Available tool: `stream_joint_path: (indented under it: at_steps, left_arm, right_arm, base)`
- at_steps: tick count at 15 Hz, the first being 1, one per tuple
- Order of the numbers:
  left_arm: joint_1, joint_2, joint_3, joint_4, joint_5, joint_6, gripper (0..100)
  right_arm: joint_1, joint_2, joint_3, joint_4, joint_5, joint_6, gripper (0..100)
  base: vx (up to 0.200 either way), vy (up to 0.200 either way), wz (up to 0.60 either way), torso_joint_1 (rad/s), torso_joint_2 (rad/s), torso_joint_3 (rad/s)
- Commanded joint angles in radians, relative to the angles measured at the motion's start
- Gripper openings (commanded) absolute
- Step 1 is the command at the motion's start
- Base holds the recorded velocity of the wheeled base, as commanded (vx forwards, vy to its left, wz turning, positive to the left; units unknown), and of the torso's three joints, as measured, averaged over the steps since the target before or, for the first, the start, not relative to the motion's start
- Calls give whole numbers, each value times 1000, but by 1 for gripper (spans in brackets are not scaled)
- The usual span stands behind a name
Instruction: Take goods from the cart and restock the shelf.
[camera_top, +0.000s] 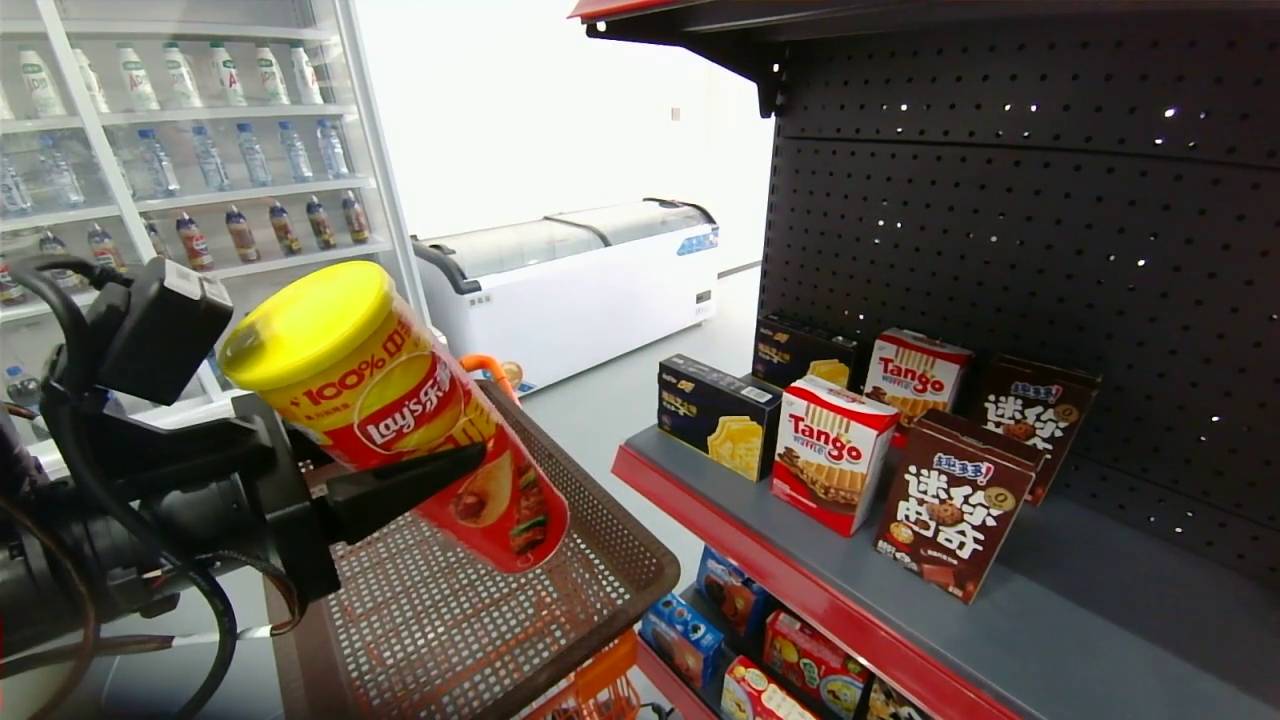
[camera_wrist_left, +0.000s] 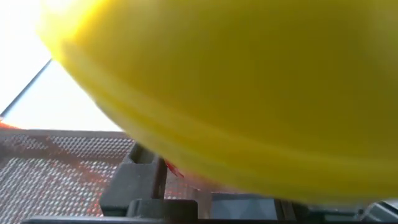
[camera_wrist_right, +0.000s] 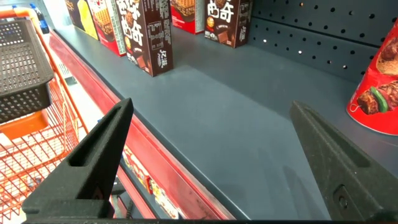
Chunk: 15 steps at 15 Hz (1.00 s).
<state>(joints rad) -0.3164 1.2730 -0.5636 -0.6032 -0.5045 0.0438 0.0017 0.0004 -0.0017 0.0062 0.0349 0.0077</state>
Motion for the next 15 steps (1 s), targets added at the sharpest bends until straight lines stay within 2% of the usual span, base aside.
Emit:
stream_joint_path:
  at_steps: [1,4,8,15]
  left_arm:
    - [3,0,-5,0,-9,-2,0]
    - [20,6,-18,-6,-31,-41,0]
    - [17,23,-4,-122,-29,-44,0]
    - [-3,54,-33,-127,-34,-41,0]
  right_arm:
    - [0,1,0,0,0,0,100]
    - [0,1,0,0,0,0,100]
    - [0,1,0,0,0,0,100]
    - [0,1,0,0,0,0,100]
  base:
    - [0,0,0,0,0,0]
    - [0,0,0,0,0,0]
    - [0,0,0,0,0,0]
    - [0,0,0,0,0,0]
